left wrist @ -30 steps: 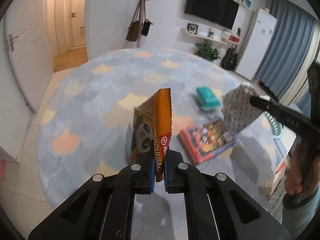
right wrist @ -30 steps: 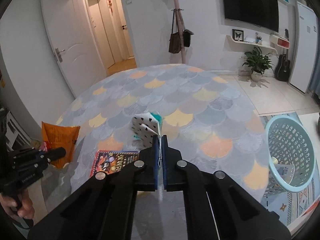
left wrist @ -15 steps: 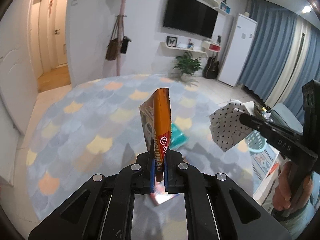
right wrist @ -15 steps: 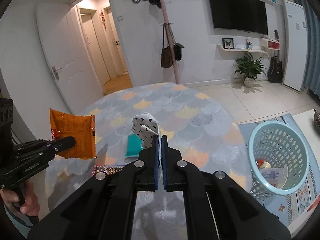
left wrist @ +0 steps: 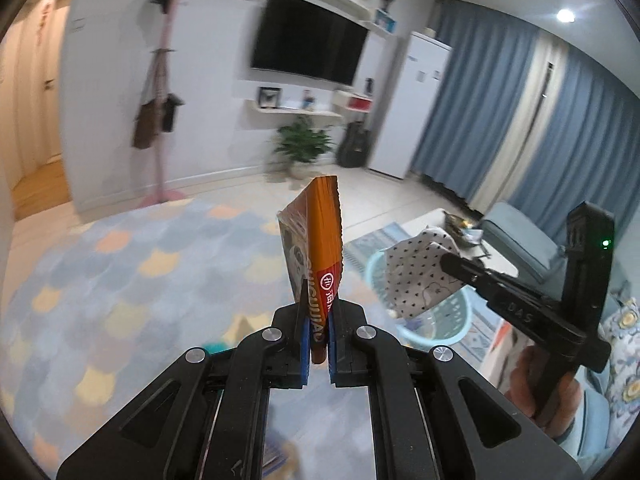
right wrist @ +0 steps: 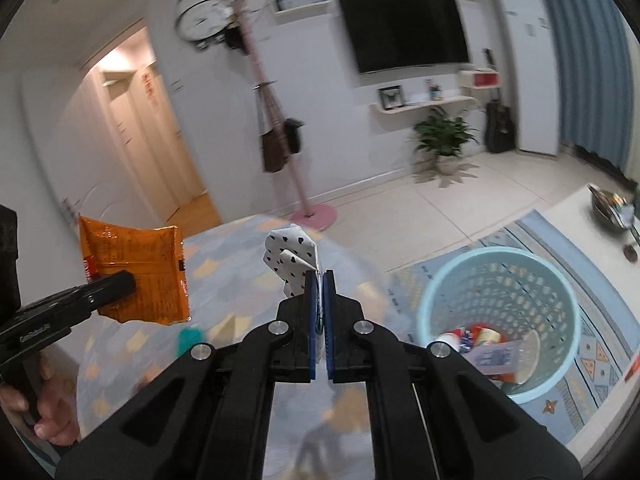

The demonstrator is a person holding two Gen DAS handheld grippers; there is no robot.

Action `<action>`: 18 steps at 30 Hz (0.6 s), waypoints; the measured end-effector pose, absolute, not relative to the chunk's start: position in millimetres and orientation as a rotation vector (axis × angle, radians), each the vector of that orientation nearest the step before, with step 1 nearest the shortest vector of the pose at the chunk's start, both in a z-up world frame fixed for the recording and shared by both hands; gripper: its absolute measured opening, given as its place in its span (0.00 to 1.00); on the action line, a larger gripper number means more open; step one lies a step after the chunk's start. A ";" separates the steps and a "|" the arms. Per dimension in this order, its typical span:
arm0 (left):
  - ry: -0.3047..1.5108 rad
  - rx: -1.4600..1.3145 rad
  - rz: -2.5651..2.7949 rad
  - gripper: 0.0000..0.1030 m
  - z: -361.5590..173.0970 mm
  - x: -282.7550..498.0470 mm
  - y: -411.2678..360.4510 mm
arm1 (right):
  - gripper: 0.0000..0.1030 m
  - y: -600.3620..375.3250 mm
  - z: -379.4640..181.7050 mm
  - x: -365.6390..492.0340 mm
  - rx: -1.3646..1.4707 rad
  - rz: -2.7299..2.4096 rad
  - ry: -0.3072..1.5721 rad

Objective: Collect trash
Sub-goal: 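Carry the snack bag and tissue pack over the blue basket and open both tools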

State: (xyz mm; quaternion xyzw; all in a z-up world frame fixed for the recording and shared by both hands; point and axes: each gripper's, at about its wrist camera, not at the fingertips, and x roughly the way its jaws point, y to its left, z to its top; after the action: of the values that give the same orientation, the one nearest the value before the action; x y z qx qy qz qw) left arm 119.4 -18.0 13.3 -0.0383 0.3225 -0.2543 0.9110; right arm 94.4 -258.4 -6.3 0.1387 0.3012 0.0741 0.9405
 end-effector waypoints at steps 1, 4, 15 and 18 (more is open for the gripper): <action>0.666 -0.067 -0.548 0.05 14.8 124.7 -31.7 | 0.02 -268.0 -6.9 95.5 0.293 0.133 0.611; 0.675 -0.042 -0.601 0.05 14.6 135.4 -61.4 | 0.02 -298.0 -8.7 97.4 0.279 0.016 0.590; 0.782 0.016 -0.750 0.04 -14.3 165.4 -173.6 | 0.02 -391.2 -61.3 117.3 0.306 -0.276 0.677; 0.843 0.021 -0.777 0.05 -32.2 172.1 -190.5 | 0.02 -404.0 -78.7 122.4 0.317 -0.304 0.721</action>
State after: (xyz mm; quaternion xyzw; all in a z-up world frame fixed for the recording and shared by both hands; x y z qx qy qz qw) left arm 172.1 -190.5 -32.2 0.0100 0.3990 -0.3676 0.8400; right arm 122.4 -404.0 -78.7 0.1538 0.3501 -0.1474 0.9122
